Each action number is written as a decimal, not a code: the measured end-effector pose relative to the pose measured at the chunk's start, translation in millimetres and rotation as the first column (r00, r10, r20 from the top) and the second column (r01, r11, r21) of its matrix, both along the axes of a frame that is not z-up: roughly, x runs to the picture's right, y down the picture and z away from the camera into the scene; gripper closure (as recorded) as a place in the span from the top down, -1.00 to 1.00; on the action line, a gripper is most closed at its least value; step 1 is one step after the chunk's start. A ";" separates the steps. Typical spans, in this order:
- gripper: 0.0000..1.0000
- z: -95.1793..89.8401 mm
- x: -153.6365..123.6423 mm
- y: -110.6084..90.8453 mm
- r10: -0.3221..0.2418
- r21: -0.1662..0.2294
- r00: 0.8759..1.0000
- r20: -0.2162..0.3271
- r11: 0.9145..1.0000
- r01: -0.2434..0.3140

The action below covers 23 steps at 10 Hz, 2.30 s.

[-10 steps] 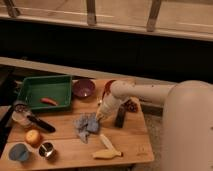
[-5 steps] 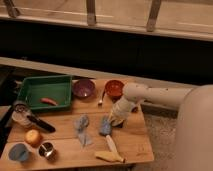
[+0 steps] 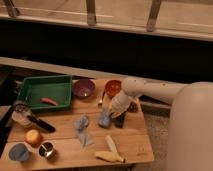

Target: Wipe table surface with sponge

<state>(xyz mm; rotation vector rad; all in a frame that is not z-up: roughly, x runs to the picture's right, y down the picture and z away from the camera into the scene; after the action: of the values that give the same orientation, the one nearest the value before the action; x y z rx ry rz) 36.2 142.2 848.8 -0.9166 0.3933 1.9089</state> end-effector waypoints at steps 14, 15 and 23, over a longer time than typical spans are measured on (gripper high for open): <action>-1.00 10.7 12.8 4.6 -0.018 -0.072 0.998 -0.064 0.997 0.013; -1.00 14.7 -1.9 -4.0 -0.023 -0.059 0.998 -0.051 0.998 0.020; -1.00 -15.9 -55.6 28.0 -0.074 -0.070 0.997 0.034 0.995 0.076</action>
<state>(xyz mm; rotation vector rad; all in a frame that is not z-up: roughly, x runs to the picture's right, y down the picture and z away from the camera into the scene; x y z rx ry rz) -19.4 170.3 832.8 -0.9642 0.4735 1.8200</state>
